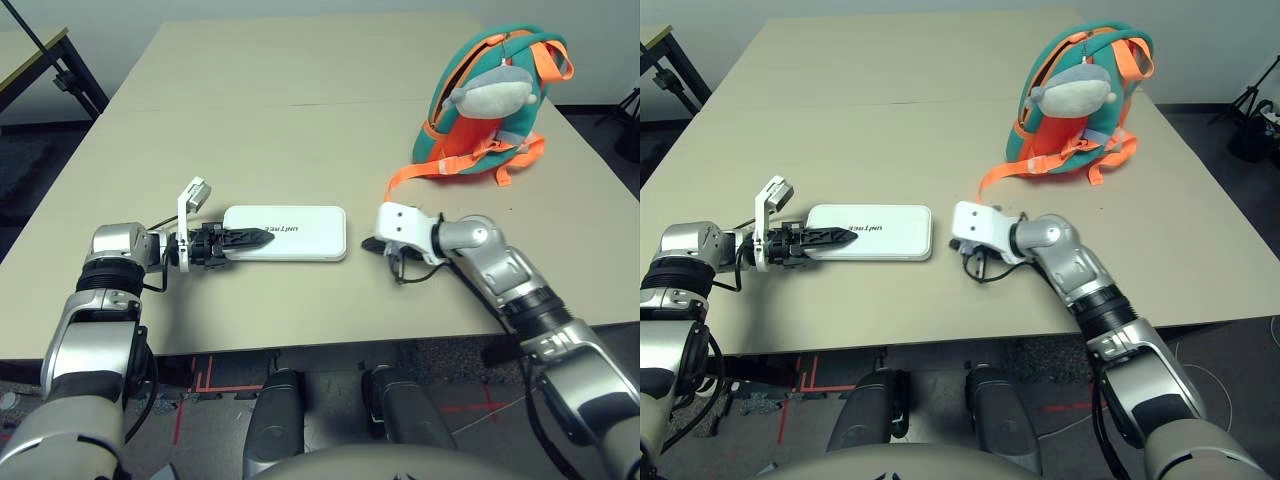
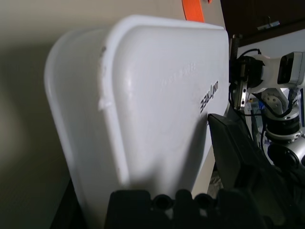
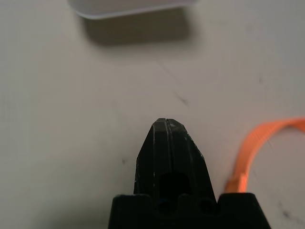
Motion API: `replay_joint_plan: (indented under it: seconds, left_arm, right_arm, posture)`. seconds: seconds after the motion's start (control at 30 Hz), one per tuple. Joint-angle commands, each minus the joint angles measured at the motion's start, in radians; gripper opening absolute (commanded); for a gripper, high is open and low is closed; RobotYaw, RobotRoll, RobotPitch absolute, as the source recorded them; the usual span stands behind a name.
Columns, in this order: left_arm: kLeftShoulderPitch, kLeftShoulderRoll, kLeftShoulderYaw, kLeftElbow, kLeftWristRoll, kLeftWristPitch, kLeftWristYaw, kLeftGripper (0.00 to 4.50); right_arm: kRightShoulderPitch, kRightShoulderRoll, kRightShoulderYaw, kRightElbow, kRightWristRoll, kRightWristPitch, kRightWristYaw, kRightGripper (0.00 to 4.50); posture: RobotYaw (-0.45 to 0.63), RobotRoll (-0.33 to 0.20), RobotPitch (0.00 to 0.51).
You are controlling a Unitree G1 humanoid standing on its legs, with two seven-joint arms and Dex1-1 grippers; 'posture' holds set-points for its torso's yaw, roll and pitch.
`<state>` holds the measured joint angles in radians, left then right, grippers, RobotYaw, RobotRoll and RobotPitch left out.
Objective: Put the pencil case into the backpack and zip it.
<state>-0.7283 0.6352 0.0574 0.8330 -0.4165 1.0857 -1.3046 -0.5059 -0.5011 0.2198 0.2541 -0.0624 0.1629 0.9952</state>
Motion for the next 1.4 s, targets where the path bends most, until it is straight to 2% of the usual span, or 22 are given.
replay_joint_plan:
  seconds: [0.03, 0.1, 0.2, 0.33, 0.53, 0.73, 0.87, 1.4]
  left_arm:
    - [0.004, -0.003, 0.050, -0.028, -0.036, 0.002, 0.029, 3.13]
    - [0.010, -0.004, 0.078, -0.045, -0.053, 0.004, 0.047, 3.13]
    - [0.025, -0.011, 0.128, -0.083, -0.084, -0.005, 0.079, 3.13]
    - [0.051, -0.029, 0.183, -0.141, -0.118, -0.005, 0.126, 3.13]
    - [0.074, -0.063, 0.241, -0.208, -0.162, 0.006, 0.196, 3.13]
    - [0.091, -0.078, 0.256, -0.244, -0.190, 0.018, 0.235, 3.13]
    - [0.098, -0.081, 0.257, -0.256, -0.205, 0.019, 0.250, 3.13]
    - [0.111, -0.080, 0.270, -0.276, -0.239, 0.016, 0.290, 3.13]
  right_arm:
    - [0.022, -0.020, -0.074, -0.040, 0.073, 0.057, -0.013, 0.00]
    - [0.038, -0.043, -0.142, -0.045, 0.117, 0.091, -0.035, 0.00]
    - [0.046, -0.071, -0.239, -0.022, 0.159, 0.110, -0.094, 0.62]
    - [0.045, -0.106, -0.323, 0.019, 0.185, 0.115, -0.156, 2.06]
    - [0.012, -0.122, -0.427, 0.076, 0.239, 0.127, -0.242, 4.46]
    - [-0.059, -0.108, -0.506, 0.177, 0.294, 0.103, -0.324, 4.50]
    - [-0.111, -0.092, -0.513, 0.252, 0.303, 0.076, -0.354, 4.50]
    - [-0.400, -0.044, -0.523, 0.779, 0.295, -0.146, -0.443, 4.50]
  posture:
    - [-0.11, 0.000, 0.106]
    - [-0.11, 0.000, 0.106]
    - [-0.11, 0.000, 0.105]
    - [-0.11, 0.000, 0.104]
    - [-0.11, 0.000, 0.106]
    - [-0.11, 0.000, 0.107]
    - [-0.10, 0.000, 0.099]
    - [-0.07, 0.000, 0.086]
